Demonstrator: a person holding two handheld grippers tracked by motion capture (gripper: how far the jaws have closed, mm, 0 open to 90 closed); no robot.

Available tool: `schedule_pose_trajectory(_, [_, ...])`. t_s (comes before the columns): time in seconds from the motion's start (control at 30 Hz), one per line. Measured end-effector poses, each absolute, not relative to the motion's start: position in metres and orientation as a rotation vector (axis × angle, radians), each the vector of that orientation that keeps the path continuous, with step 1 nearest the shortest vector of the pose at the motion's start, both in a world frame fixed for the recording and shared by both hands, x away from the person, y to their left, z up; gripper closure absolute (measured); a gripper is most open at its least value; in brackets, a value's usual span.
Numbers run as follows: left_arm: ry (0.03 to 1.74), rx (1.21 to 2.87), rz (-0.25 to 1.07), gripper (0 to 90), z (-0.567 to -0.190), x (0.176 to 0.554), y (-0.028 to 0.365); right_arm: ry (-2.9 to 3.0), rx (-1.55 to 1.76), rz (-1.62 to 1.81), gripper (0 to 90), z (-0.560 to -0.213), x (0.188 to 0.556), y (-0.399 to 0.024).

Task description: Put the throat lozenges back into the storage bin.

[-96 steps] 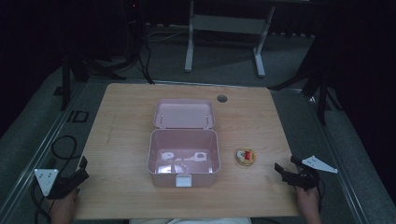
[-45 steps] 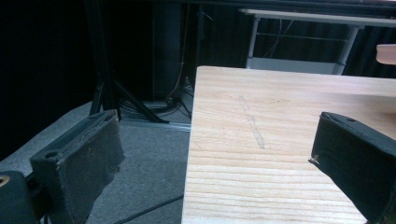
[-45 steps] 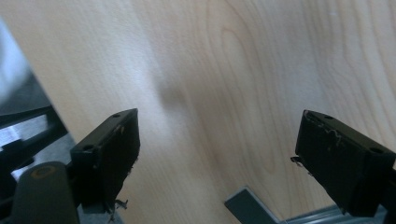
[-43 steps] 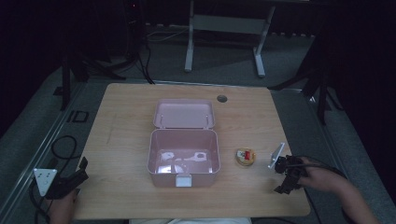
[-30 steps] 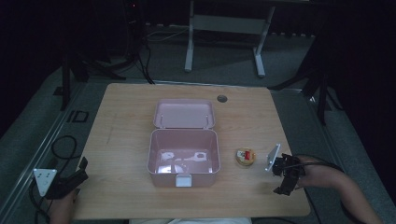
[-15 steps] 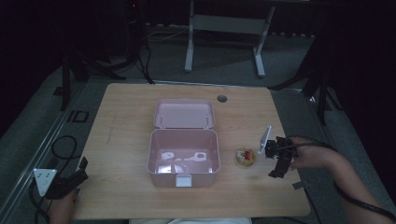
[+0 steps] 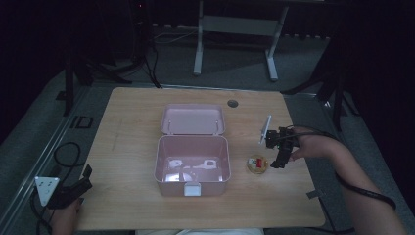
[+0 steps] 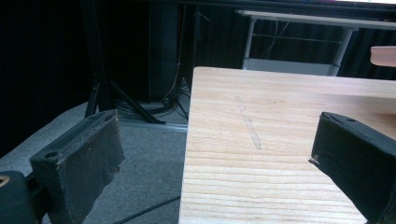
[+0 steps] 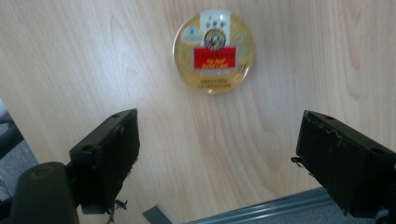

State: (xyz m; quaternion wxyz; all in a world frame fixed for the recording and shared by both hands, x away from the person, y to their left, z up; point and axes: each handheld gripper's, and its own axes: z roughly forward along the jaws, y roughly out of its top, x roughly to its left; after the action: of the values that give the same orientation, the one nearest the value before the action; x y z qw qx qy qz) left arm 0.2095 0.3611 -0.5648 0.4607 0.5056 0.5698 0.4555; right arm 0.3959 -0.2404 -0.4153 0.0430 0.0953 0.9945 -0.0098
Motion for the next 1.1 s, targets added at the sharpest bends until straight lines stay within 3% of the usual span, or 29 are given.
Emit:
schedule_pose_trajectory(0.6, [1.401,1.239,1.114,2.4,-0.565,0.209,0.362,3.045,0.258,0.021,12.5,-0.401,0.411,-0.214])
schedule_pose_trajectory(1.1, [1.400,1.242,1.115,2.4,-0.565,0.209,0.362,3.106,0.307,0.062,11.7,-0.461,0.419,-0.212])
